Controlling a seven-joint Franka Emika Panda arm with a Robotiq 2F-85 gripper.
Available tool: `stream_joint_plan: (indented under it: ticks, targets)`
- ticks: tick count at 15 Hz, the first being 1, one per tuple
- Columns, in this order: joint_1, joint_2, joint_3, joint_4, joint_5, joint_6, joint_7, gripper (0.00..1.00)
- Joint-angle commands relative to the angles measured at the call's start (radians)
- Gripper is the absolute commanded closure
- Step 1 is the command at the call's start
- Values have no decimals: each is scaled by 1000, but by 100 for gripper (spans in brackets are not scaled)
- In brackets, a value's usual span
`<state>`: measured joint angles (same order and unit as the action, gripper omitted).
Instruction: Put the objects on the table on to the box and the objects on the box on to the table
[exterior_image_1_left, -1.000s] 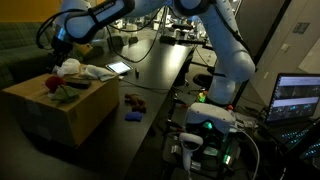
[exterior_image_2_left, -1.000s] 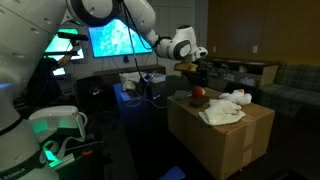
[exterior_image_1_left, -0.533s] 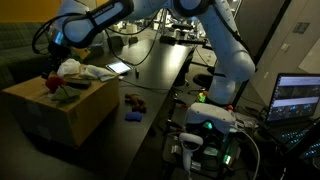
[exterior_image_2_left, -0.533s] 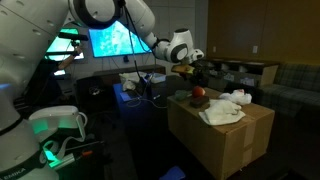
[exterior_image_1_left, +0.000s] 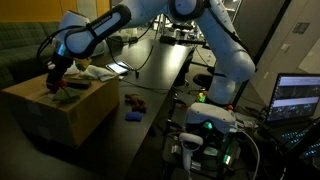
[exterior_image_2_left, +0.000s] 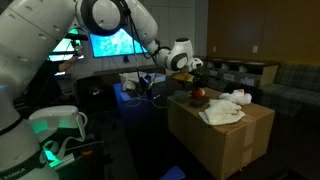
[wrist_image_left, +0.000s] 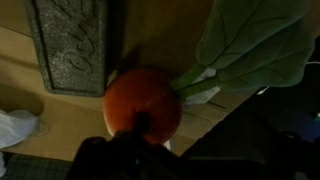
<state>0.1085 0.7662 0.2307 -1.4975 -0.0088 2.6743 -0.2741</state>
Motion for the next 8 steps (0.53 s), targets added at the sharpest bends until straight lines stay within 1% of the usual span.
stream_joint_plan:
  ticks: [1, 4, 8]
  targets:
    - [-11, 26, 21, 21, 6, 25, -34, 0]
    - [-3, 28, 10, 14, -5, 43, -34, 0]
    - [33, 35, -38, 9, -67, 108, -15, 0]
